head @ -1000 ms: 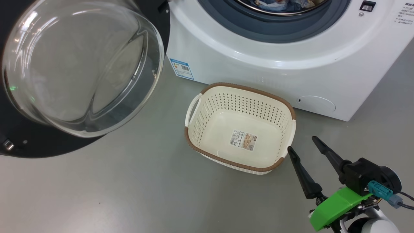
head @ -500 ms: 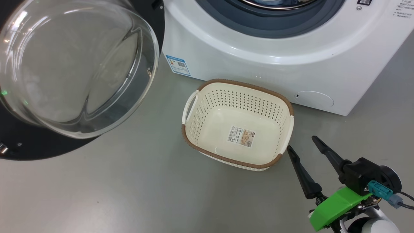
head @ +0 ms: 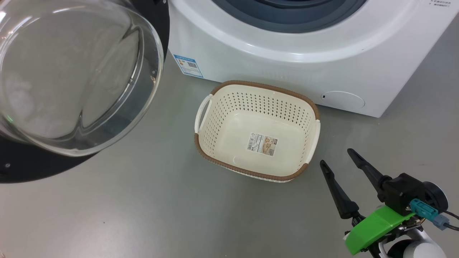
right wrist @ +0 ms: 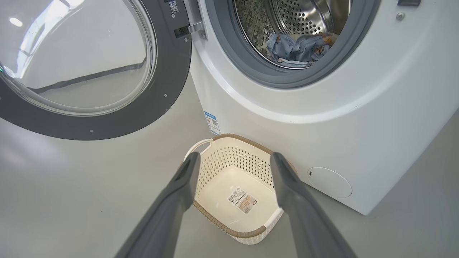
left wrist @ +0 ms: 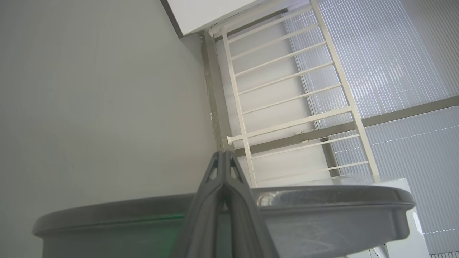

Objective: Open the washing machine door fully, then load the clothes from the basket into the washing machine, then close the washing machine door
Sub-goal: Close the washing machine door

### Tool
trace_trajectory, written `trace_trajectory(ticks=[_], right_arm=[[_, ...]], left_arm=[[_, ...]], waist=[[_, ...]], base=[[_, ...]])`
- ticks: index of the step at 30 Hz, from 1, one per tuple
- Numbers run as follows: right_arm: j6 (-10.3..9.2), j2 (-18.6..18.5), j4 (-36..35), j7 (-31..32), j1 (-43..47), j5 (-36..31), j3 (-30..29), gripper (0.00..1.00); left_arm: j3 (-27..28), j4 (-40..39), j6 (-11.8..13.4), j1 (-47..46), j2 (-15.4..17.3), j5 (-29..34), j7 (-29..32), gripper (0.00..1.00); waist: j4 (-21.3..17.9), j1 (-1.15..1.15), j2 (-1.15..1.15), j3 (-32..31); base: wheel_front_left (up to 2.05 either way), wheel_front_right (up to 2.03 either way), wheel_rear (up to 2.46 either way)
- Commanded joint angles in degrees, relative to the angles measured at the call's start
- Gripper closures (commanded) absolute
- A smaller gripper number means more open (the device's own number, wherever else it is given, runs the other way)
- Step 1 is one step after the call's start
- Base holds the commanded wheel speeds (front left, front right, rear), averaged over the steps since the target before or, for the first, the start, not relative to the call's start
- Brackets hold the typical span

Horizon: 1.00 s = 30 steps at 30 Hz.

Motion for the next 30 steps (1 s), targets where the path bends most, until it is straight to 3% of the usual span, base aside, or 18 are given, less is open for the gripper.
trace_trajectory(ticks=[1, 20, 30], right_arm=[[0.09, 0.0, -1.9, 0.3, -1.3, -0.3, 1.1, 0.0], [0.09, 0.5, -1.6, 0.1, -1.3, -0.4, 0.5, 0.0], [0.09, 1.0, -0.9, -0.8, -1.8, -0.2, 0.7, 0.0]], left_arm=[[1.1, -1.9, -0.6, -1.2, 4.3, 0.8, 1.0, 1.0], [2.7, -10.5, -0.6, 4.7, 2.6, -3.5, 16.7, 1.0], [5.2, -15.0, -0.6, 9.2, 1.4, -5.1, 21.8, 1.0]], waist=[[0.0, 0.0, 0.0, 0.2], [2.0, 0.0, 0.0, 0.3], [1.8, 0.0, 0.0, 0.1]], base=[[0.0, 0.0, 0.0], [0.0, 0.0, 0.0], [0.0, 0.0, 0.0]])
